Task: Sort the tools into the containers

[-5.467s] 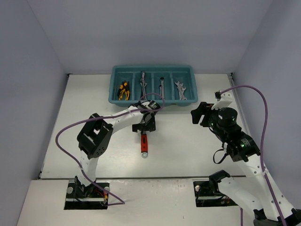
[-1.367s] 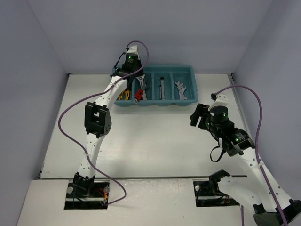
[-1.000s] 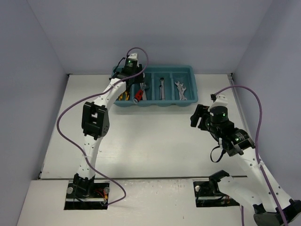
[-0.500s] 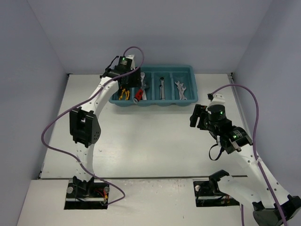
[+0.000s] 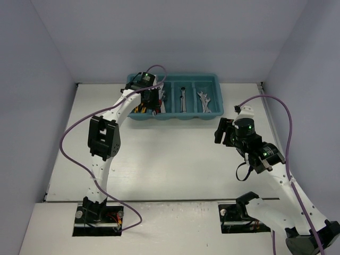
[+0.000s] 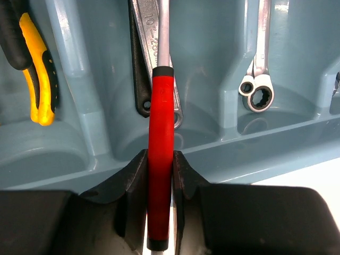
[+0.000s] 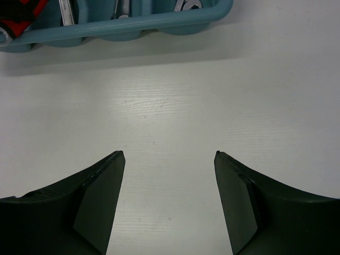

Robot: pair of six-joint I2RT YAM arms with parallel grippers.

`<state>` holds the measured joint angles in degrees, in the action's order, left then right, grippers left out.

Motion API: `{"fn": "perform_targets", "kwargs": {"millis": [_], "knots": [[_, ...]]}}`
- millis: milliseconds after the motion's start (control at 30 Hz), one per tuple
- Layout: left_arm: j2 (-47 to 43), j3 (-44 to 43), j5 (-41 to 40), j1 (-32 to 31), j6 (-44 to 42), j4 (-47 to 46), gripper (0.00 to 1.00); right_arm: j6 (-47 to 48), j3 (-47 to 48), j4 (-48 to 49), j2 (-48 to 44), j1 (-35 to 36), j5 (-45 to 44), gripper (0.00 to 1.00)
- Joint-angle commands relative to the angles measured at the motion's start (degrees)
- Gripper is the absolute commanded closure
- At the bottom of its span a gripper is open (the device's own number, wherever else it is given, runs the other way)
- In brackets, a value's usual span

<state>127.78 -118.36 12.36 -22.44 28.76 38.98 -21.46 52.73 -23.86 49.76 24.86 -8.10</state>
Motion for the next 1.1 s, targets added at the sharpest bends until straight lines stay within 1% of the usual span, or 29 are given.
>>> {"fn": "perform_targets", "kwargs": {"millis": [0, 200, 367, 400, 600, 667, 867, 900, 933, 1000, 1067], "knots": [[-1.2, -3.3, -0.3, -0.1, 1.0, -5.5, 1.00, -0.4, 0.9, 1.9, -0.1, 0.3, -0.7, 0.34], [-4.2, 4.0, -2.6, -0.5, 1.8, -19.5, 1.00, -0.1, 0.5, 1.9, 0.4, 0.3, -0.9, 0.34], [-7.4, 11.8, -5.0, -1.2, 0.2, -31.1, 1.00, 0.3, 0.6, 1.9, 0.4, 0.3, -1.3, 0.34], [-7.2, 12.1, -5.1, -1.2, 0.3, -32.3, 1.00, 0.4, 0.5, 1.9, 0.5, 0.3, -1.4, 0.34], [-2.4, 7.6, -4.8, -1.4, -0.4, -32.4, 1.00, 1.4, 0.6, 1.8, 1.8, 0.3, -1.4, 0.34], [-1.5, 6.6, -5.2, -1.6, -0.7, -32.1, 0.98, 1.8, 0.8, 1.9, 2.0, 0.3, -1.4, 0.34], [-3.5, 5.2, -8.7, -1.5, -3.7, -30.0, 0.61, 2.9, 1.1, 1.9, 1.5, 0.3, -1.7, 0.34], [-4.1, 4.9, -9.0, -1.6, -4.1, -29.4, 0.54, 3.1, 1.2, 1.9, 1.4, 0.3, -1.7, 0.34], [-4.9, 4.6, -9.4, -1.7, -4.6, -28.4, 0.44, 3.2, 1.5, 1.8, 1.3, 0.3, -1.7, 0.34], [-7.1, 4.5, -10.9, -2.3, -6.2, -26.2, 0.35, 4.0, 2.2, 1.9, 1.3, 0.3, -1.7, 0.34], [-10.0, 4.4, -12.5, -3.3, -7.8, -23.8, 0.29, 4.8, 3.1, 1.9, 1.1, 0.3, -1.7, 0.34]]}}
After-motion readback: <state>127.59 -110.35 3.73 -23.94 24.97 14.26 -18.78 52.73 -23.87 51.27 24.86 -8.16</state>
